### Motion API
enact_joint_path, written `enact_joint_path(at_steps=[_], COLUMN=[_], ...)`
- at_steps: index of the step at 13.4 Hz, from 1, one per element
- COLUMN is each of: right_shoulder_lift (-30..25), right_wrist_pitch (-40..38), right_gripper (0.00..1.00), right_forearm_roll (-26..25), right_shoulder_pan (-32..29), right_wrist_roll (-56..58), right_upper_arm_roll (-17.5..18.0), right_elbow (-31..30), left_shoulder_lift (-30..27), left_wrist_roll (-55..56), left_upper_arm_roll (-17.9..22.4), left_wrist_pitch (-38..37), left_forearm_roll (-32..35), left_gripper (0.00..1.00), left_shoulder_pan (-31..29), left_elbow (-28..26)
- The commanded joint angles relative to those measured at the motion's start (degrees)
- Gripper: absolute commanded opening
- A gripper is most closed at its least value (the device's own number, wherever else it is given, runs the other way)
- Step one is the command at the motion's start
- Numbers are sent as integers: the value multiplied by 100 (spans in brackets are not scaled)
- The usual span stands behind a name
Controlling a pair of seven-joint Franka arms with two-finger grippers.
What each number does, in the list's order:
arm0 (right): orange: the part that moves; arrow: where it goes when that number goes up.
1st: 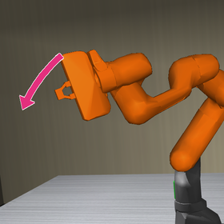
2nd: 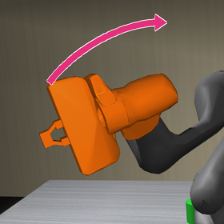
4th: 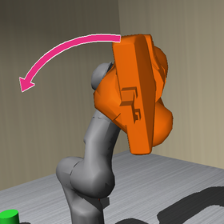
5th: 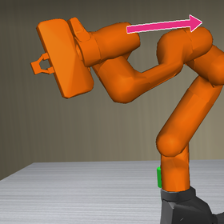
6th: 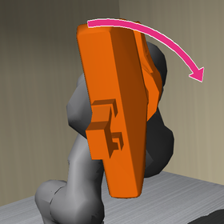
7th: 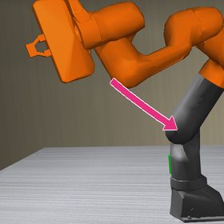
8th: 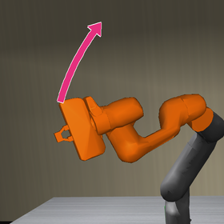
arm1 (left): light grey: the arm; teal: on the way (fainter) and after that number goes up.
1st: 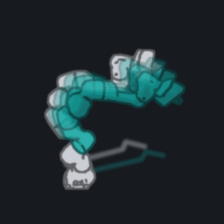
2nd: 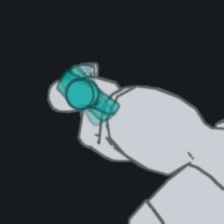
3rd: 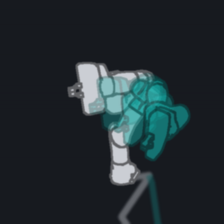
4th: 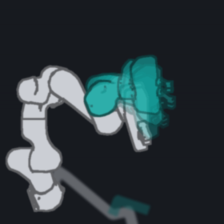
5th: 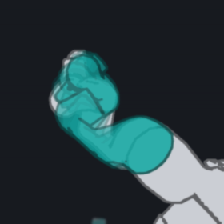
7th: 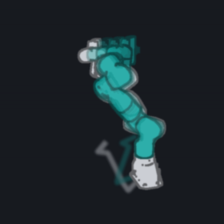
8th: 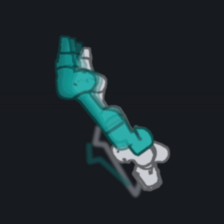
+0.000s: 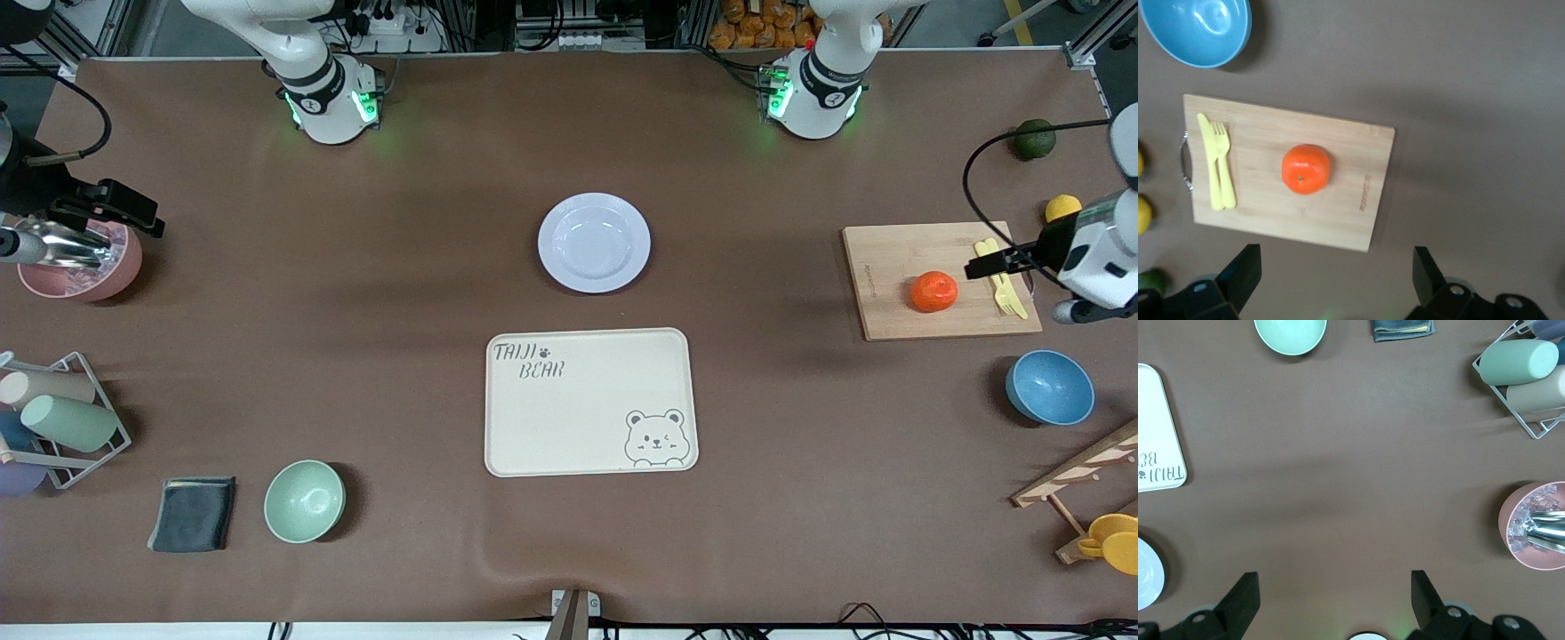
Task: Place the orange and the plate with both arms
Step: 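Reach the left gripper down to the orange on the cutting board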
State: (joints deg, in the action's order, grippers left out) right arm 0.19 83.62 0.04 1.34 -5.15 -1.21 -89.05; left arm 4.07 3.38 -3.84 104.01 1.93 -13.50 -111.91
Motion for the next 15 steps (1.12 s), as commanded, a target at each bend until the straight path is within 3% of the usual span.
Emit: enact_joint_path(at_steps=[1,6,10,15], right_shoulder_lift=[-63,-63,-63,-54], right_wrist_pitch=[-83,-74,-74,-74], right_gripper=[100,100,100,100], right_forearm_roll=[58,58,58,58], right_shoulder_pan=[-11,-11,-11,-11], right_wrist_roll=[-3,-3,-12,-12], right_upper_arm_roll=[7,7,7,7], right_elbow=[28,28,28,28], left_shoulder_lift=[-153,761,1130,1456], left_wrist_roll=[-48,-48,-48,-48], left_upper_arm_roll=[-47,-47,-47,-47], left_wrist_pitch=[759,1296,1981,2228], left_forearm_roll=[307,589,598,694], left_gripper=[100,100,100,100], left_shoulder_pan=[-214,-452,-636,-637], left_elbow=[-893,-964,-1149,-1149])
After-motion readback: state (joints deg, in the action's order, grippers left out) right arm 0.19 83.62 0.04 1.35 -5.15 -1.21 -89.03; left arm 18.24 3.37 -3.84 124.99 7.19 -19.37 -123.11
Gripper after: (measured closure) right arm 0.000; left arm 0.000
